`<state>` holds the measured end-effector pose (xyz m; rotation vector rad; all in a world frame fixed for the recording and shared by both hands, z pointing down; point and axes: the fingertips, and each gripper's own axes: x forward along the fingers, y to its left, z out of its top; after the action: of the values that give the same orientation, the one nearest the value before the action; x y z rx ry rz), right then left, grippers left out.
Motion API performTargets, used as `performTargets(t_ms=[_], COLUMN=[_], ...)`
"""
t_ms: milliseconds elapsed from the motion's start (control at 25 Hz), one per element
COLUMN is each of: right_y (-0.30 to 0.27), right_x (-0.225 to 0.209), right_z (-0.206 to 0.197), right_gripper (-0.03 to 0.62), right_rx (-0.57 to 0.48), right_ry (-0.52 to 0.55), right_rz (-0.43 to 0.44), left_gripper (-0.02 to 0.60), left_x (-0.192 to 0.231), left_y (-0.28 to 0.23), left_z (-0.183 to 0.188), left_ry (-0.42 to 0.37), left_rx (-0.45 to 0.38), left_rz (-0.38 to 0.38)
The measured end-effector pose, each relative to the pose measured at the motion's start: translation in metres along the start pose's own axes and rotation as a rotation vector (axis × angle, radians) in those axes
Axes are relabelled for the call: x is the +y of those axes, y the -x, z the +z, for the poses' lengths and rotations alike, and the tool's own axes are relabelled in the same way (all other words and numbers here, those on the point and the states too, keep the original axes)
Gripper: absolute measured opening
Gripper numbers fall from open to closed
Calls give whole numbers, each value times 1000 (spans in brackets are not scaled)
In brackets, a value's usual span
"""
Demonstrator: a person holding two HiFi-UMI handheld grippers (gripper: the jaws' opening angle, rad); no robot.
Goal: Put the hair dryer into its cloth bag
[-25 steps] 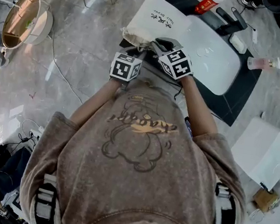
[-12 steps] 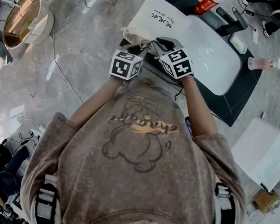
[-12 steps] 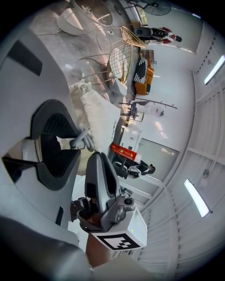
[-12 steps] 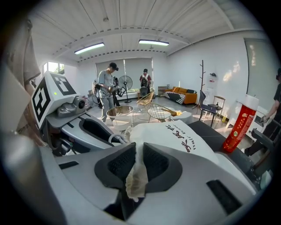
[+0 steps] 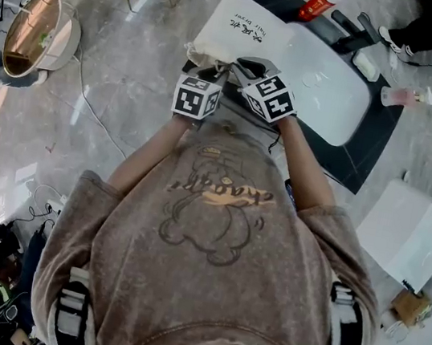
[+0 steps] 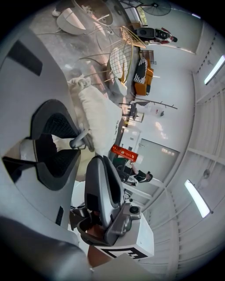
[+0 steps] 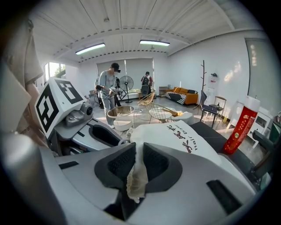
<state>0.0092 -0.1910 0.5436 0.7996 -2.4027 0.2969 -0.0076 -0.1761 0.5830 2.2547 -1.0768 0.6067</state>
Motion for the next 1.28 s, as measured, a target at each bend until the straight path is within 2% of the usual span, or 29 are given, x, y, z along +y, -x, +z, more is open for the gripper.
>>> performTargets(t_ms=[640, 1040, 1280], right_y=[3, 10, 12], right_x=[1, -3, -3], right_z=[9, 19, 19], right_gripper=[58, 58, 58], right_rx=[-20, -42, -45], right_ry=[-26, -50, -56], right_rz=[2, -24, -33], left_gripper=[91, 91, 91], left_x=[17, 22, 29], left_y=[-26, -44, -53], left_z=[11, 17, 10], left_ry=[9, -18, -8], left_rx=[-15, -17, 0], left_rz=[10, -1, 16])
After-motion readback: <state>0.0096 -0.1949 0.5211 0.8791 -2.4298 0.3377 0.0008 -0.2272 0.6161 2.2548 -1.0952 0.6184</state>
